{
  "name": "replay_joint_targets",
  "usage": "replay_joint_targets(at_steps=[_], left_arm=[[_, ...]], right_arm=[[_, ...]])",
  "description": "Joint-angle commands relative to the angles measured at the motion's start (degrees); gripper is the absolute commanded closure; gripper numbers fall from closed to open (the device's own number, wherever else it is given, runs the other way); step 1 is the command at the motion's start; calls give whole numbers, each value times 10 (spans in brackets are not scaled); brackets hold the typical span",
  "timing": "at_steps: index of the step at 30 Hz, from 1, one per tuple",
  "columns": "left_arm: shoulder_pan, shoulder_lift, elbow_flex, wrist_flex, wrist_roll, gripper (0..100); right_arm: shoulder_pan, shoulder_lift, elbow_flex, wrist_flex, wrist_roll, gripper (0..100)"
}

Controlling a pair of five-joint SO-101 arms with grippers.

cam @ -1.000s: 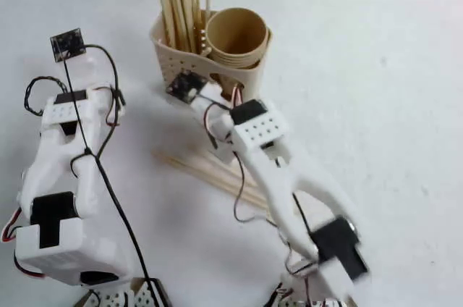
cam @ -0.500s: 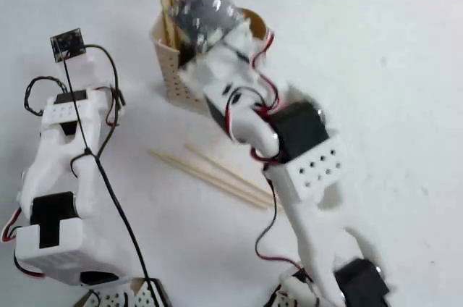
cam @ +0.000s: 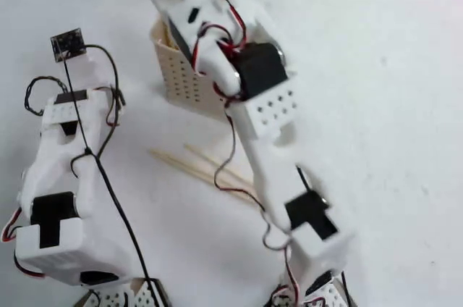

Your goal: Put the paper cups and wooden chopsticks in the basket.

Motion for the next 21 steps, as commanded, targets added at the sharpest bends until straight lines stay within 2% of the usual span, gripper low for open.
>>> replay_joint_targets(at_steps=[1, 6, 11, 14, 17, 21], left_arm=[[12, -15, -4, -18, -8, 835], [12, -15, -4, -17, -8, 835], [12, -15, -4, -17, -8, 835], [11, -15, -4, -16, -8, 835], [10, -15, -4, -15, -8, 835], [2, -15, -3, -16, -8, 835]], right_arm=[[3, 62, -78, -7, -5, 981], [13, 107, -91, 31, -6, 966], [15, 109, -91, 90, -6, 846], [17, 107, -91, 121, -6, 810], [17, 81, -91, 225, -5, 808], [15, 31, -91, 444, -1, 805]])
